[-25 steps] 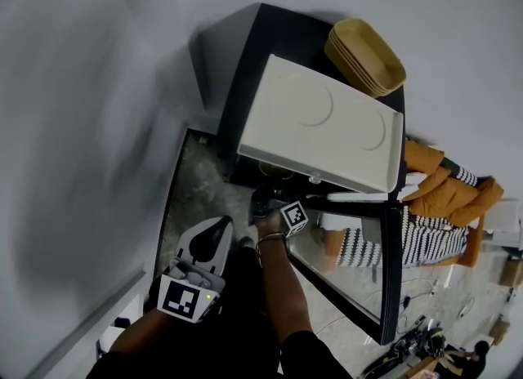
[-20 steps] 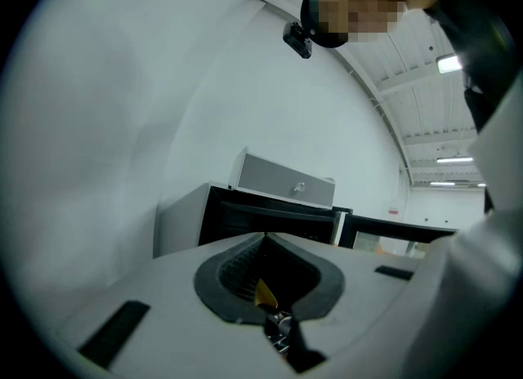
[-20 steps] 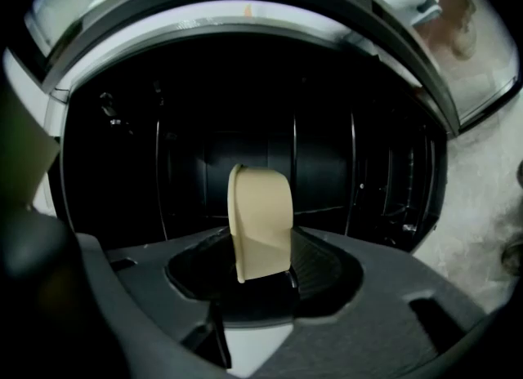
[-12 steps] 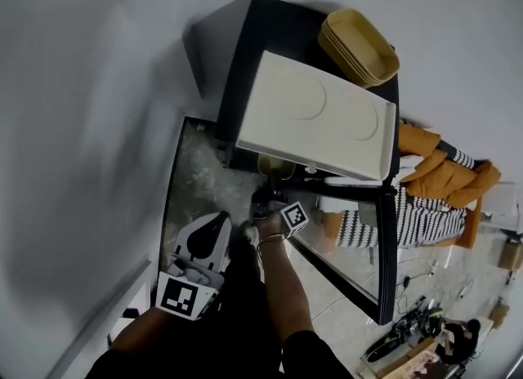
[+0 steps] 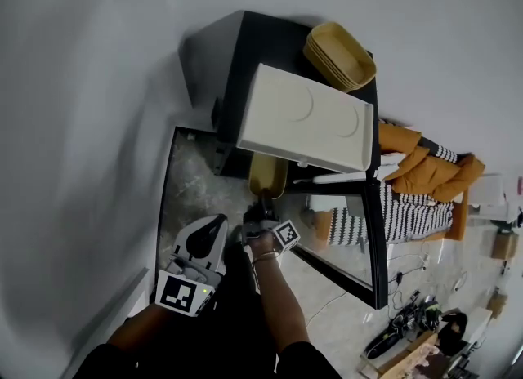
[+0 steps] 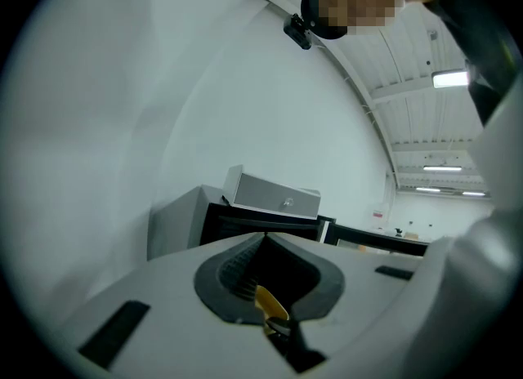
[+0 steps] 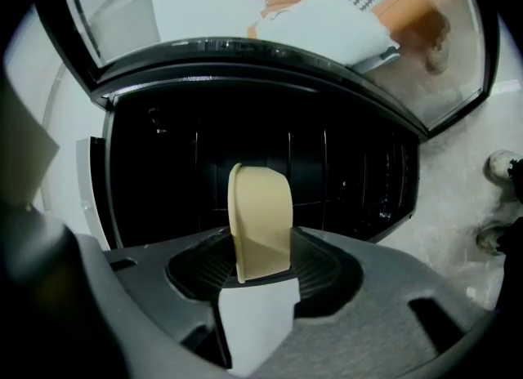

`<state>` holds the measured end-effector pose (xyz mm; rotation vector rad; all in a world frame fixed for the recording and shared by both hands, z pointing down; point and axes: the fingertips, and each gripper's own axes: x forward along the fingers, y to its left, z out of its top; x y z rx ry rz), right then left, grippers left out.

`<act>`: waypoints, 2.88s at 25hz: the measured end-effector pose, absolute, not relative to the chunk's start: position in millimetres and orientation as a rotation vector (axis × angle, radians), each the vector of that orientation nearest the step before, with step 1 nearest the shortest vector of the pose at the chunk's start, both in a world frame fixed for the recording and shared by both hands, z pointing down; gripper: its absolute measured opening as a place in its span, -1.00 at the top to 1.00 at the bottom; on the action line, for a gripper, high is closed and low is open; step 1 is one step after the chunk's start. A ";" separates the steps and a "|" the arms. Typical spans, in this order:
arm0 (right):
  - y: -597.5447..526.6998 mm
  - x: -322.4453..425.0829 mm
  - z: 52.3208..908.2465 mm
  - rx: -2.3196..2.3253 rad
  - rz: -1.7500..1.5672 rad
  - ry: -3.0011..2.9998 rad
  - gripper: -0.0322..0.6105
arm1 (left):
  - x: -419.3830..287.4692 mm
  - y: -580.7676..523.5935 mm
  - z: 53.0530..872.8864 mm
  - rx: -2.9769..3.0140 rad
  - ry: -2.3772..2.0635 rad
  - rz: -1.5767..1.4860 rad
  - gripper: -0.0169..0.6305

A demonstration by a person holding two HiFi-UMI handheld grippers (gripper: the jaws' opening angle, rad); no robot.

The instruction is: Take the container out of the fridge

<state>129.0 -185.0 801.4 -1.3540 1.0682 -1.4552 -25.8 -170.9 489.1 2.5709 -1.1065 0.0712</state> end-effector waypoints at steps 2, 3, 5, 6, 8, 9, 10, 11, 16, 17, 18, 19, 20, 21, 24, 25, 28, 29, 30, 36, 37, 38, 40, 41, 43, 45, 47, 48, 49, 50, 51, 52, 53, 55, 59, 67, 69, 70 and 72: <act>-178.1 128.4 794.8 -1.352 -1.454 1.063 0.30 | -29.6 -177.7 480.9 2.587 -1.135 0.038 0.93; -175.1 127.8 791.4 -1.349 -1.456 1.064 0.30 | -31.1 -180.3 477.5 2.590 -1.147 0.027 0.93; -169.5 126.4 784.5 -1.341 -1.464 1.073 0.30 | -31.3 -178.2 475.8 2.586 -1.144 0.045 0.93; -167.1 126.1 781.0 -1.338 -1.471 1.081 0.30 | -30.0 -175.1 476.1 2.584 -1.137 0.060 0.93; -162.2 127.3 774.2 -1.342 -1.485 1.103 0.30 | -25.3 -171.2 471.7 2.603 -1.152 0.066 0.93; -159.7 128.3 770.4 -1.340 -1.492 1.113 0.30 | -22.1 -169.0 468.2 2.611 -1.161 0.060 0.93; -157.1 129.4 766.7 -1.335 -1.498 1.121 0.30 | -18.4 -165.5 465.1 2.610 -1.163 0.056 0.93; -153.8 130.3 763.6 -1.331 -1.505 1.126 0.30 | -14.5 -161.1 462.3 2.604 -1.162 0.053 0.93; -138.5 133.1 751.7 -1.296 -1.529 1.142 0.30 | 0.3 -140.7 457.2 2.600 -1.198 0.052 0.93; -135.1 133.4 749.1 -1.289 -1.533 1.144 0.30 | 2.8 -135.9 458.6 2.595 -1.203 0.060 0.93; -130.8 133.9 746.0 -1.284 -1.537 1.145 0.30 | 5.5 -130.6 459.5 2.590 -1.205 0.066 0.93; -125.7 134.8 742.3 -1.283 -1.539 1.147 0.30 | 8.3 -124.9 459.7 2.587 -1.207 0.071 0.93; -120.1 136.1 738.4 -1.284 -1.538 1.150 0.30 | 11.4 -119.2 459.1 2.588 -1.208 0.076 0.93; -114.9 137.9 734.5 -1.284 -1.534 1.158 0.30 | 14.6 -114.0 457.8 2.593 -1.209 0.080 0.93; -101.3 144.5 725.6 -1.252 -1.504 1.193 0.30 | 23.8 -100.5 453.3 2.609 -1.208 0.081 0.93; -94.8 146.4 722.2 -1.244 -1.501 1.194 0.30 | 26.2 -95.0 452.2 2.610 -1.208 0.079 0.93; -71.5 151.0 707.0 -1.237 -1.491 1.192 0.30 | 29.9 -74.5 446.2 2.607 -1.214 0.070 0.93; -63.6 151.7 702.1 -1.235 -1.493 1.193 0.30 | 30.7 -67.5 443.2 2.609 -1.221 0.067 0.93; -56.1 152.1 697.4 -1.231 -1.500 1.194 0.30 | 31.6 -60.5 440.4 2.612 -1.228 0.065 0.93; -13.3 146.9 658.8 -1.166 -1.551 1.201 0.30 | 35.1 -15.0 429.7 2.602 -1.284 0.057 0.93; -6.4 147.6 653.8 -1.160 -1.557 1.200 0.30 | 35.3 -7.4 429.5 2.601 -1.295 0.052 0.93; 0.6 148.4 648.2 -1.156 -1.563 1.199 0.30 | 35.2 0.7 430.8 2.601 -1.304 0.045 0.93; 14.5 150.0 635.2 -1.153 -1.574 1.200 0.30 | 34.6 16.5 432.1 2.606 -1.327 0.041 0.93; 20.7 151.1 629.4 -1.150 -1.577 1.206 0.30 | 33.8 23.2 431.3 2.605 -1.342 0.046 0.93; 31.4 153.8 622.0 -1.141 -1.576 1.223 0.30 | 30.4 35.1 434.1 2.599 -1.368 0.049 0.93; 39.8 154.8 612.5 -1.136 -1.585 1.229 0.30 | 25.9 43.7 436.4 2.583 -1.388 0.052 0.93; 47.1 154.7 600.2 -1.130 -1.592 1.226 0.30 | 21.3 48.7 435.4 2.566 -1.400 0.065 0.93; 50.7 155.0 595.0 -1.124 -1.589 1.228 0.30 | 18.5 49.4 431.3 2.556 -1.410 0.072 0.93; 54.0 155.6 590.5 -1.119 -1.581 1.235 0.30 | 15.7 49.2 425.2 2.549 -1.423 0.080 0.93; 57.1 156.0 585.6 -1.115 -1.575 1.243 0.30 | 12.7 48.7 420.1 2.549 -1.435 0.086 0.93; 59.8 155.6 579.4 -1.112 -1.573 1.246 0.30 | 9.8 48.3 418.3 2.557 -1.441 0.089 0.93; 61.7 154.9 572.5 -1.110 -1.573 1.247 0.30 | 7.1 48.1 419.7 2.569 -1.440 0.088 0.93; 62.8 154.3 565.6 -1.109 -1.570 1.250 0.30 | 4.7 47.5 422.4 2.577 -1.434 0.085 0.93; 63.7 152.8 552.3 -1.103 -1.556 1.259 0.30 | 0.6 44.6 421.8 2.571 -1.426 0.078 0.93; 73.2 146.5 536.4 -1.096 -1.545 1.250 0.30 | -11.1 44.7 421.8 2.574 -1.418 0.062 0.93; 81.8 135.3 522.7 -1.116 -1.524 1.237 0.30 | -35.3 41.9 424.8 2.603 -1.419 0.047 0.93; 82.8 132.9 520.9 -1.124 -1.517 1.239 0.30 | -39.4 39.4 424.0 2.608 -1.418 0.046 0.93; 83.2 131.8 520.8 -1.129 -1.516 1.239 0.30 | -40.7 38.2 425.1 2.606 -1.415 0.046 0.93; 84.1 129.9 522.1 -1.140 -1.517 1.236 0.30 | -42.4 36.2 429.4 2.596 -1.402 0.043 0.93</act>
